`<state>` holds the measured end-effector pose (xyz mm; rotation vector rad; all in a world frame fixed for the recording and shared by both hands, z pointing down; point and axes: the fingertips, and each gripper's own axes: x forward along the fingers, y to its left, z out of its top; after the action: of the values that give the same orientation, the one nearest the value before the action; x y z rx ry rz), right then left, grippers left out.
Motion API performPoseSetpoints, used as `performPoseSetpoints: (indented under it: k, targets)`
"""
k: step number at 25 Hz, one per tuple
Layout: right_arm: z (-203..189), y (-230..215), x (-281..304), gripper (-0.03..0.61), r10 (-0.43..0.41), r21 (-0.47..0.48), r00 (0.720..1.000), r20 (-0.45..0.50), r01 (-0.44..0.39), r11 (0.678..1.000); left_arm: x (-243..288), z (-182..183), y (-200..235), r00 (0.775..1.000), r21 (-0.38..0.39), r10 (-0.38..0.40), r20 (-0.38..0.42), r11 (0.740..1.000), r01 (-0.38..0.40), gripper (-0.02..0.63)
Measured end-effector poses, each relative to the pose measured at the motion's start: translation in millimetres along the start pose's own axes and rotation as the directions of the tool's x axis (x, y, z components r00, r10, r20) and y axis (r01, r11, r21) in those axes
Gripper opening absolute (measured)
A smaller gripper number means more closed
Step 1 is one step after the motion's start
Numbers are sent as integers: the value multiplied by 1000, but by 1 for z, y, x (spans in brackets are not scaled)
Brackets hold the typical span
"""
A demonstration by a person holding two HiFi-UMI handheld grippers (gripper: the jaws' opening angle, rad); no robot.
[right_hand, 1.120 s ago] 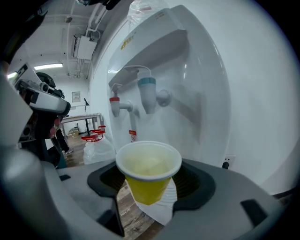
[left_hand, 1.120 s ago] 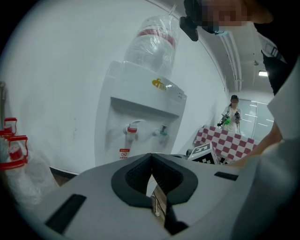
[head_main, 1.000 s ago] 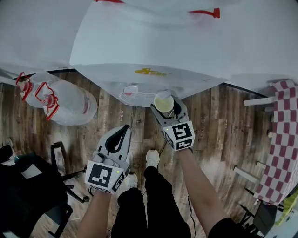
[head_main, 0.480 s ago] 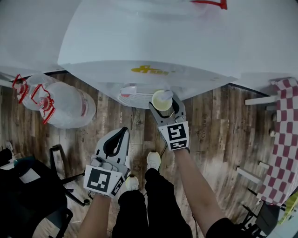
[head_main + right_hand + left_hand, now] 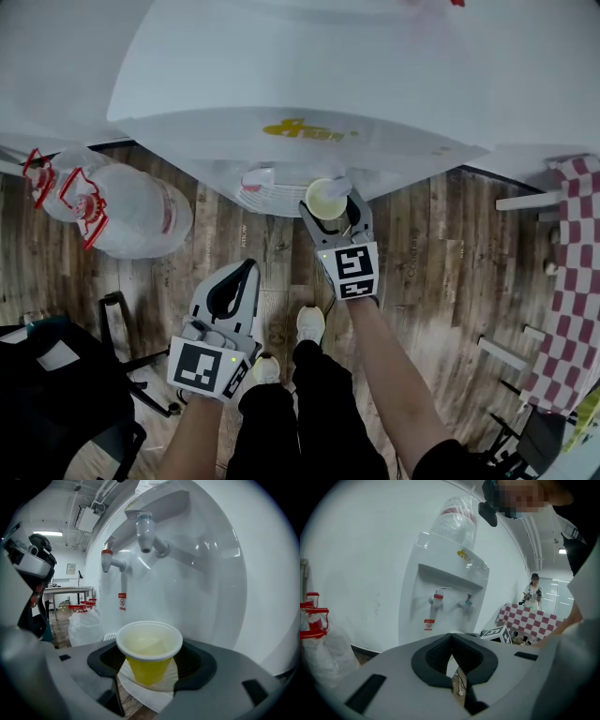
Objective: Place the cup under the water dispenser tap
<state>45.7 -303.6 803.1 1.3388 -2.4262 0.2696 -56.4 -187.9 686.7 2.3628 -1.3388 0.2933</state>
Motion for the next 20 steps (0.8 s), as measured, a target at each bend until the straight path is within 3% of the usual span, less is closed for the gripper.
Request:
performPoseSetpoints:
  k: [20]
  targets:
    - [-18, 3, 3, 345, -23, 20, 998, -57, 24, 1000, -3, -10, 1, 1000, -6, -14, -13, 1000, 14, 9]
